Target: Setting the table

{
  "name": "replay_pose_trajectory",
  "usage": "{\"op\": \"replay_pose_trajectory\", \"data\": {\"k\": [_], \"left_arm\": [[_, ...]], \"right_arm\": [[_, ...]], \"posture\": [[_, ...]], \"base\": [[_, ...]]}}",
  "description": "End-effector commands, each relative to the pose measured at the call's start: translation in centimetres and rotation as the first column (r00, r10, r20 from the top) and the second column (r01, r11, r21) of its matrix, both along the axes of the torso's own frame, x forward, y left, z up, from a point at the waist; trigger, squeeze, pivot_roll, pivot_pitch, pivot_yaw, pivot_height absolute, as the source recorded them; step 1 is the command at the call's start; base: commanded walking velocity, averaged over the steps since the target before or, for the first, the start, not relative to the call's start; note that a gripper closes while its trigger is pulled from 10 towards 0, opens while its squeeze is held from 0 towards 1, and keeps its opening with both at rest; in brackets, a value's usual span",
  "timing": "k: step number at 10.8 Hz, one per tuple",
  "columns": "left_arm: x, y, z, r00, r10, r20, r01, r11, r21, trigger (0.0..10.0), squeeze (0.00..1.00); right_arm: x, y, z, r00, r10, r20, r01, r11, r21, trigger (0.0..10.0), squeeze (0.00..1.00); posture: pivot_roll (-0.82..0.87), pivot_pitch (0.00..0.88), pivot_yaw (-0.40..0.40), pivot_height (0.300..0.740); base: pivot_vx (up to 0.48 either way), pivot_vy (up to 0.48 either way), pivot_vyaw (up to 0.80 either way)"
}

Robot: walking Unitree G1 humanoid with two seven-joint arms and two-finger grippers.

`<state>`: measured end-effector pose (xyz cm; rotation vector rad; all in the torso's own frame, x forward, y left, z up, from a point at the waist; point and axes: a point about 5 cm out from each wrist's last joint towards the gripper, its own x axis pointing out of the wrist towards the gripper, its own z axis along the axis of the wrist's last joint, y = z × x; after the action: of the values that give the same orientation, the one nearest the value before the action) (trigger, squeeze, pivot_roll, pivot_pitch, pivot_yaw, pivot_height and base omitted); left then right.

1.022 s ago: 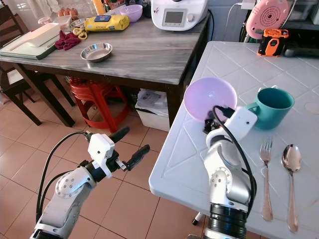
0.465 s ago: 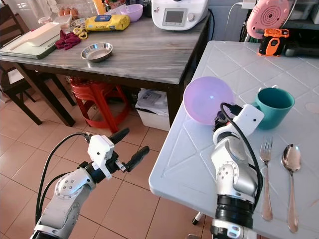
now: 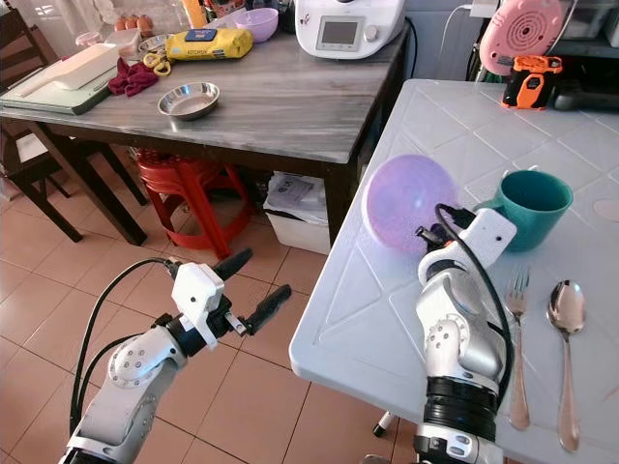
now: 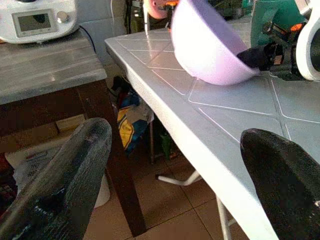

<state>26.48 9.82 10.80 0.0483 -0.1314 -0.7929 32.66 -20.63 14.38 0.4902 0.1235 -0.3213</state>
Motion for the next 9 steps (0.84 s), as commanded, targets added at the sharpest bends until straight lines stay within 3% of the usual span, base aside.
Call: {"op": "replay_pose_trajectory", "data": {"k": [1, 6, 9], "left_arm": [[-0.1, 0.4, 0.1, 1.0, 0.0, 0.014, 0.0, 1.0, 0.025, 10.0, 0.0], [0.1, 0.3, 0.0, 1.0, -0.004, 0.023, 0.004, 0.999, 0.035, 10.0, 0.0], [0.3, 0.5, 0.1, 0.998, 0.033, 0.047, -0.035, 0.998, 0.044, 10.0, 0.0]], "right_arm": [[0.2, 0.3, -0.3, 1.0, 0.011, -0.011, -0.011, 1.0, 0.026, 0.0, 0.0], [0.1, 0.3, -0.6, 1.0, 0.025, -0.014, -0.024, 0.999, 0.041, 0.0, 0.0], [-0.3, 2.4, 2.4, 0.983, 0.111, 0.149, -0.111, 0.994, -0.008, 0.0, 0.0]], "posture": [[-0.09, 0.094, 0.123, 0.74], [-0.09, 0.084, 0.121, 0.74], [-0.09, 0.082, 0.116, 0.74]], "base": [[0.0, 0.0, 0.0], [0.0, 0.0, 0.0], [0.0, 0.0, 0.0]]}}
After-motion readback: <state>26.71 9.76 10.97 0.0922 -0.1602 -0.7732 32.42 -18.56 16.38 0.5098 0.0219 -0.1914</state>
